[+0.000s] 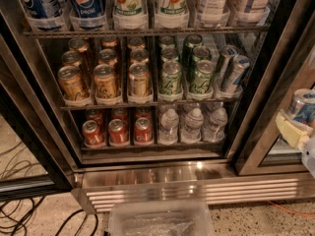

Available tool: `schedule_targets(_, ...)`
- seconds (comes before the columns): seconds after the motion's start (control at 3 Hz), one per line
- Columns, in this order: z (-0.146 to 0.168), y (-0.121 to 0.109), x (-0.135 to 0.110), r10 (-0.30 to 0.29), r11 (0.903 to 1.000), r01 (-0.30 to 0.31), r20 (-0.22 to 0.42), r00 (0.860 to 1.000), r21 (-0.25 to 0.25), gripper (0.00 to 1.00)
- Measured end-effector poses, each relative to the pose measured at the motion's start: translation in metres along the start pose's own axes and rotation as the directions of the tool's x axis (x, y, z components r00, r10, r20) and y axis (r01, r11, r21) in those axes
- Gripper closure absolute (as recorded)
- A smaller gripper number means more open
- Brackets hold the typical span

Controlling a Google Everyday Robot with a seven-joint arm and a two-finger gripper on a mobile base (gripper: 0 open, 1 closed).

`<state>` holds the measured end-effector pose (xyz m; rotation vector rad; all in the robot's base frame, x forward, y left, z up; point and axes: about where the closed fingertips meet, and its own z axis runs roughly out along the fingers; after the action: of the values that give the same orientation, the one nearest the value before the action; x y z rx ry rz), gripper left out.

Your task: Pick redbull can from middle shelf of fridge

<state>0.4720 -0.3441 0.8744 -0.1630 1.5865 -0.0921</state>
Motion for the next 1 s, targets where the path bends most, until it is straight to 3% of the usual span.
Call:
schedule_targets(0.33, -0.002, 0.018, -0.003, -0.009, 0.9973, 0.009, 0.0, 1.0, -0.073, 1.0)
schedule_targets(0.67, -0.002, 0.018, -0.003, -0.009, 0.9973, 0.009, 0.0, 1.0, -0.074, 1.0)
schedule_targets(1.0, -0.004, 0.028, -0.003, -0.021, 0.9899, 0.02, -0.007, 1.0, -0.14, 1.0)
